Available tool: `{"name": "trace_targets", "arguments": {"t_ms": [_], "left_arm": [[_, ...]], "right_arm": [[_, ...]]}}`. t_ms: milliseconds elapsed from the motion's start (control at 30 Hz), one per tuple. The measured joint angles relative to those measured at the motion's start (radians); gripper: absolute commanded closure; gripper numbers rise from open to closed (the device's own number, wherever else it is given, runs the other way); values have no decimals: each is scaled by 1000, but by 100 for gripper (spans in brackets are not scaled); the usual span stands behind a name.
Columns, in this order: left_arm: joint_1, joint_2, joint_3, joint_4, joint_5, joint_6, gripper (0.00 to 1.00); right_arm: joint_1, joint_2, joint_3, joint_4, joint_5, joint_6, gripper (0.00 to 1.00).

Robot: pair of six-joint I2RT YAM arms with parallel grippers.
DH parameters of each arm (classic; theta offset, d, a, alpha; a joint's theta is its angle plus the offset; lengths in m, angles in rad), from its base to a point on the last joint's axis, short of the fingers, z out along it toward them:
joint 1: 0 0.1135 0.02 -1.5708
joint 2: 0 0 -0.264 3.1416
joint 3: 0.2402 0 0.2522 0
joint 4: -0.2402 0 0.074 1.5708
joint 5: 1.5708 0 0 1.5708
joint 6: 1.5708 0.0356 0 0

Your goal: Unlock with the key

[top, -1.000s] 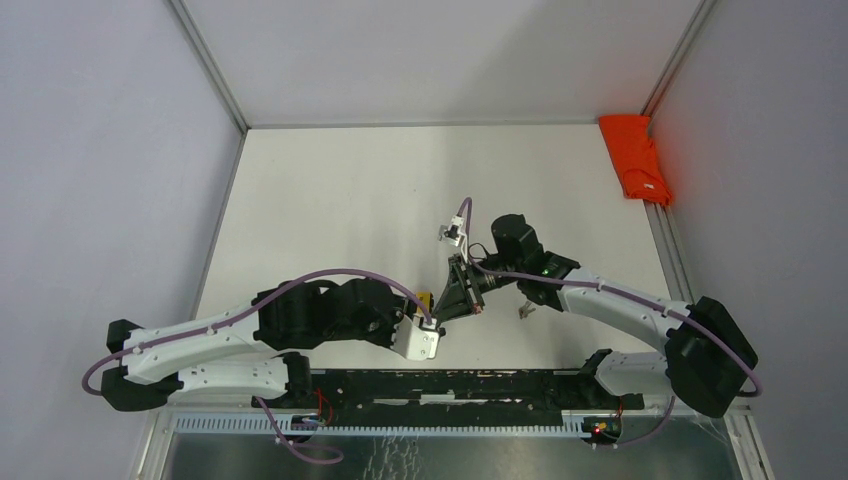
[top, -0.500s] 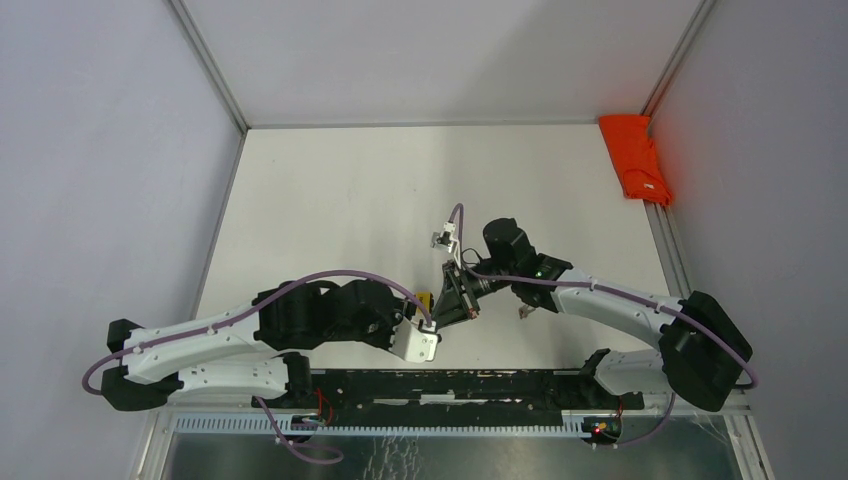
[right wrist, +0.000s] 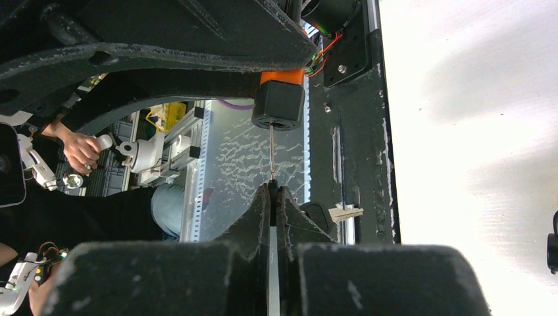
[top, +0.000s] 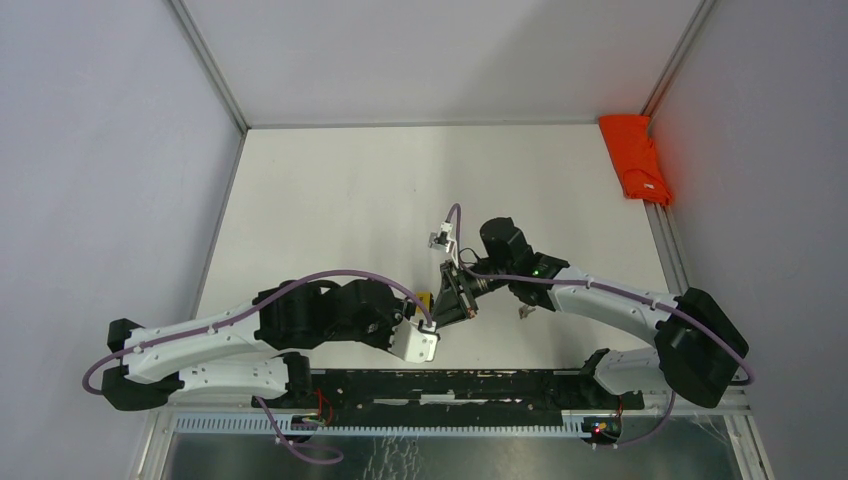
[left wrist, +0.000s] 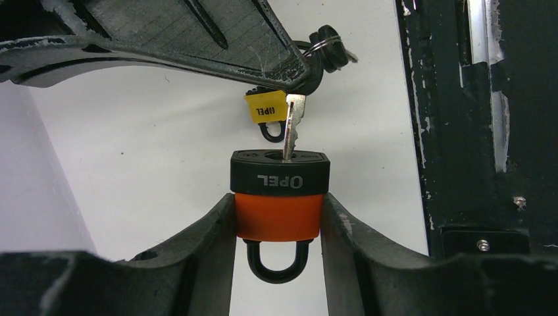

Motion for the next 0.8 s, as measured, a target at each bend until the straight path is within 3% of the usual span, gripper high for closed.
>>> {"name": "trace_targets", "arguments": {"t_ms": [800], "left_arm": [[1,6,6,1,2,0,98]], "right_arm": [[-35,1,48,-109,15,-61,100]]}}
